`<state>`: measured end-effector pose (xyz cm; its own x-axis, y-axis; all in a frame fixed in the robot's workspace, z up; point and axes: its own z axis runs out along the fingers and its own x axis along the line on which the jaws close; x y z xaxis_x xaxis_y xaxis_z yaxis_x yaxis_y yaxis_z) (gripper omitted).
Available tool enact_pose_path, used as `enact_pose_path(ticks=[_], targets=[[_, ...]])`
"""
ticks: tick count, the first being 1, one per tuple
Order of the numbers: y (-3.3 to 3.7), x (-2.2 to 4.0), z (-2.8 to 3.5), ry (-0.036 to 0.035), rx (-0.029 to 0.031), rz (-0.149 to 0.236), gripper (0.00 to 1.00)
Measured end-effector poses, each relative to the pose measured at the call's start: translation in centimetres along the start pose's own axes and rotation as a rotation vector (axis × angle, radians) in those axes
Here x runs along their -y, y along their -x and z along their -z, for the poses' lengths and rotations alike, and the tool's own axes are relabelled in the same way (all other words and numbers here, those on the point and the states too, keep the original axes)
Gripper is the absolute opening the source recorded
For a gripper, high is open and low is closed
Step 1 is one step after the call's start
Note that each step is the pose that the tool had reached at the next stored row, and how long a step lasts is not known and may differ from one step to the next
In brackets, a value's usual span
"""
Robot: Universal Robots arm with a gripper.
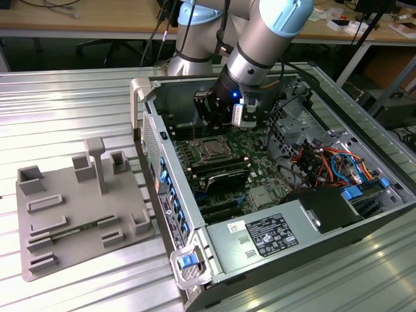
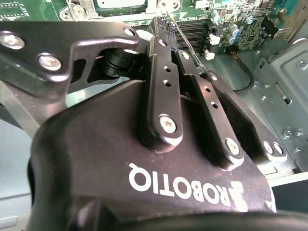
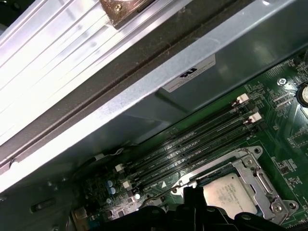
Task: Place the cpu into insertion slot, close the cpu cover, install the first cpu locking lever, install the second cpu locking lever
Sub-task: 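Install the first cpu locking lever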
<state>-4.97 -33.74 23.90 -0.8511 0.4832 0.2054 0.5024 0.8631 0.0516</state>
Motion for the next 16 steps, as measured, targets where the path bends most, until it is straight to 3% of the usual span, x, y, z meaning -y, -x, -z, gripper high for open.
enact_pose_path(ticks=[16], targets=[[0.0,0.0,0.0,-0.0046,-0.0031,0.034,0.11]])
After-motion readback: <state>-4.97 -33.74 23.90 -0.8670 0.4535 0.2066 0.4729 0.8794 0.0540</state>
